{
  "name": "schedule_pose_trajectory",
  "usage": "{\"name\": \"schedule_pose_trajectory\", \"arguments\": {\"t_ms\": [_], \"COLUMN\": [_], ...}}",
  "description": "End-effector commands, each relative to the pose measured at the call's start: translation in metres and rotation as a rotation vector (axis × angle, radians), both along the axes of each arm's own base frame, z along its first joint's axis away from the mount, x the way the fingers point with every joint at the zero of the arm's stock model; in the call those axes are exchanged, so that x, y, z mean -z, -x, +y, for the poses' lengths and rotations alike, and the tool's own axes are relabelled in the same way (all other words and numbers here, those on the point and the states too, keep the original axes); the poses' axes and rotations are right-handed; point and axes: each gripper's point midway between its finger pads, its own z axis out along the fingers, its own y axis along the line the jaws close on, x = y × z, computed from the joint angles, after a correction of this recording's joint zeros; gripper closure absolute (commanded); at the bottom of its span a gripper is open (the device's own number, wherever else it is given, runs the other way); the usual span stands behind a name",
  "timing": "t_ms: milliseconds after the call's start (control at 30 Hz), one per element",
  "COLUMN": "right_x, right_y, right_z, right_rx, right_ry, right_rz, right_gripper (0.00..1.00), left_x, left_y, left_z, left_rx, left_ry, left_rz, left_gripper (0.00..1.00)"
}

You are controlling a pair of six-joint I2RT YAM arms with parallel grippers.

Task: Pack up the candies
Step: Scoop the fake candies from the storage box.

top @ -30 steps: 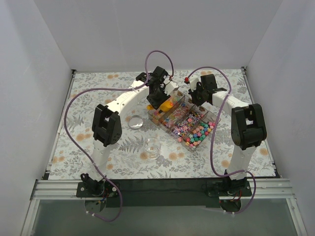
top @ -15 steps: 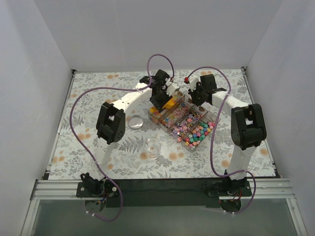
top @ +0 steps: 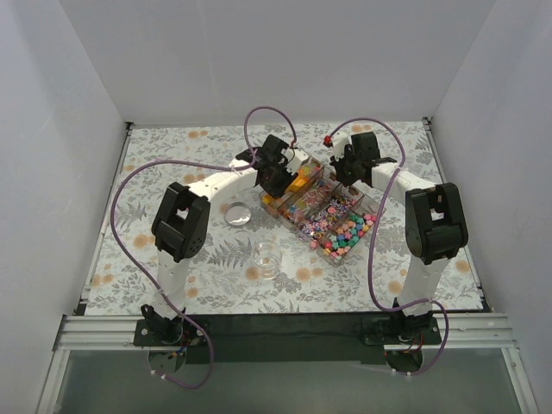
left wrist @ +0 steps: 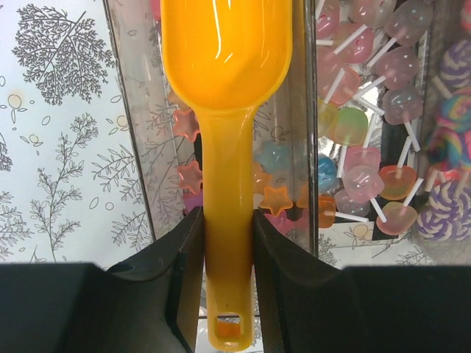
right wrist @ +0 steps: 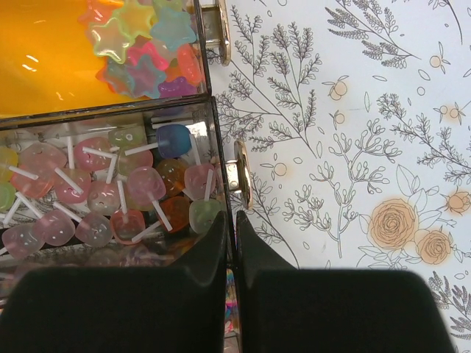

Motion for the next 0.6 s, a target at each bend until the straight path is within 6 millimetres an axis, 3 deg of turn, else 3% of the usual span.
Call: {"name": "schedule_pose_trajectory", "arguments": {"t_ms": [0, 567], "right_x": [-0.004, -0.004], "right_y": [-0.007, -0.014], "right_z": [0.014, -0.005], "right_rx": [0.004, 0.068], "right_ry": [-0.045, -0.015], "right_rz": [-0.062, -0.081], "right_gripper": [0.99, 0.99], "left_x": [0.003, -0.036], "left_y": [0.024, 0.02], "left_z": [-0.015, -0.002], "left_rx": [0.06, 0.036], "left_ry": [0.083, 0.14], "left_rz": [0.001, -0.089], "left_gripper": [1.0, 1.0]}}
